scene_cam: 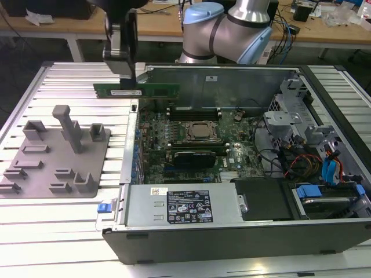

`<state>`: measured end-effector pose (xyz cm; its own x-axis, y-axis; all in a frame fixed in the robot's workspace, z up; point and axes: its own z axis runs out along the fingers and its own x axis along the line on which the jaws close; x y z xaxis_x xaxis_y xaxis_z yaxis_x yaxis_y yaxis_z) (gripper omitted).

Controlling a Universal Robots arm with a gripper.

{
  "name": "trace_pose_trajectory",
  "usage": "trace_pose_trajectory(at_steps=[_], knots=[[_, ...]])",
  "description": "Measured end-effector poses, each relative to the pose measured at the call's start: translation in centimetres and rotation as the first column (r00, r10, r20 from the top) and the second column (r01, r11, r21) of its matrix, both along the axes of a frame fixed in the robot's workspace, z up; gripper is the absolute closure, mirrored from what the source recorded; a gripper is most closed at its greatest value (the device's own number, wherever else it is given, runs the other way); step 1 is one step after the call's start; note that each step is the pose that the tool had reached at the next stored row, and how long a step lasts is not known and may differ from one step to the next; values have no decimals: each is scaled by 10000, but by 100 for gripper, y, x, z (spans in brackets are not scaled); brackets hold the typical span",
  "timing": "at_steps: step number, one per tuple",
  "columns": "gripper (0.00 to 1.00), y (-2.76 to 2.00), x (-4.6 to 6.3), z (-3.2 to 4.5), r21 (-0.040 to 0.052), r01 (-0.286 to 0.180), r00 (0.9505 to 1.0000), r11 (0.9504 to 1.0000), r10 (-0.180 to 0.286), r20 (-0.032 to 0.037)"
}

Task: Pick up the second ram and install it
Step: 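Pick up the second ram and move it above second insertion slot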

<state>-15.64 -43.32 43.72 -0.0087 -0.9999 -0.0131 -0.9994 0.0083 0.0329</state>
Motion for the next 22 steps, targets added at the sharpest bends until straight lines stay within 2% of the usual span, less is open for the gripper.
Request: trace_pose_trajectory(at_steps=[2, 7, 8, 17, 22], knots=[[91, 0, 144, 0, 1, -2, 10000, 10000, 2, 0], [91, 0, 344, 0, -1, 0, 10000, 10000, 0, -2], [91, 0, 410, -1, 1, 0, 10000, 10000, 0, -1], [91, 7, 662, -10, 0, 0, 10000, 10000, 0, -1], [91, 81, 811, -62, 1, 0, 10000, 10000, 0, -1]])
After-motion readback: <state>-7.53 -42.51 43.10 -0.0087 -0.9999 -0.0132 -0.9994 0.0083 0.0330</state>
